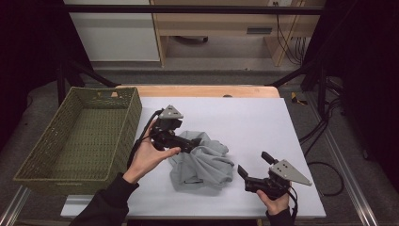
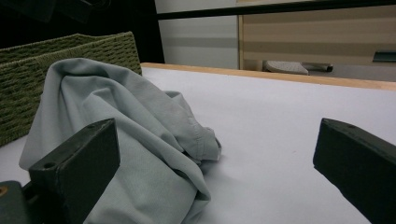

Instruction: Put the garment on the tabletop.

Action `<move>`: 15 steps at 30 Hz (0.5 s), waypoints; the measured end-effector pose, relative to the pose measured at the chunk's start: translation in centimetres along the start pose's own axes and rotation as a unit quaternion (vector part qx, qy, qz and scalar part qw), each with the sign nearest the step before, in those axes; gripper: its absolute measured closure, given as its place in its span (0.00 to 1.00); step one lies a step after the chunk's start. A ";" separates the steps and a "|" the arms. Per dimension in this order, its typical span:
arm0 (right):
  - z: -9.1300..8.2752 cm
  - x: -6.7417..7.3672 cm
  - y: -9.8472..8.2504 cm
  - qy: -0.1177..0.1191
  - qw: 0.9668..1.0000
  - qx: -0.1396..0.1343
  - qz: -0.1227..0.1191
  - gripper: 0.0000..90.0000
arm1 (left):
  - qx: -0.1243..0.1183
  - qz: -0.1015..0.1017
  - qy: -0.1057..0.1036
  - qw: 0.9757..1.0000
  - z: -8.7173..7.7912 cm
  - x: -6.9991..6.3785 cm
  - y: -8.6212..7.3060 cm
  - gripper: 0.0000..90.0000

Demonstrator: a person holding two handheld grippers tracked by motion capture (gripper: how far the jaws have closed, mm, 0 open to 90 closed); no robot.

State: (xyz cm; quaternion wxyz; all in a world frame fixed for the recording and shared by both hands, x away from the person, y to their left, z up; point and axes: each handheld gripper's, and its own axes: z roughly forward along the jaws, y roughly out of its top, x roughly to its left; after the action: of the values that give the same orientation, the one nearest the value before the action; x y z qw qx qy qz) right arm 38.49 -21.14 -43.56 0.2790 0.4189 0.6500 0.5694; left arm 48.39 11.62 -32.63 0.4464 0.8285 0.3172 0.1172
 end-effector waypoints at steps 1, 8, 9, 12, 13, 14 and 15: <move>0.0 0.0 0.0 0.000 1.000 -0.001 0.002 0.01 | -0.009 -0.001 0.001 1.000 -0.2 0.1 -0.3 0.06; 0.0 -0.1 0.0 0.001 1.000 0.001 0.001 0.01 | -0.062 -0.010 0.001 0.998 -1.9 0.6 -2.6 0.04; -0.1 -0.1 0.0 0.000 1.000 0.001 0.002 0.01 | -0.068 -0.012 0.001 0.998 -2.1 0.7 -3.0 0.04; -0.1 -0.1 0.1 0.000 1.000 0.002 0.005 0.01 | -0.085 -0.019 0.003 0.996 -2.9 0.9 -4.9 0.04; -0.1 -0.1 0.1 0.000 1.000 0.002 0.005 0.01 | -0.085 -0.019 0.003 0.996 -2.9 0.9 -4.9 0.04; -0.1 -0.1 0.0 0.000 1.000 0.002 0.005 0.01 | -0.082 -0.016 0.003 0.997 -3.2 1.0 -5.3 0.04; 0.0 -0.1 0.0 0.000 1.000 0.000 0.005 0.00 | -0.089 -0.017 0.006 0.996 -3.5 1.0 -5.9 0.03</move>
State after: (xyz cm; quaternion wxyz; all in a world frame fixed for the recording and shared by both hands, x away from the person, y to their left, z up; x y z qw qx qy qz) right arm 38.54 -21.21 -43.55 0.2758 0.4226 0.6478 0.5707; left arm 45.05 16.95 -35.48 0.5185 0.7790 0.3224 0.1426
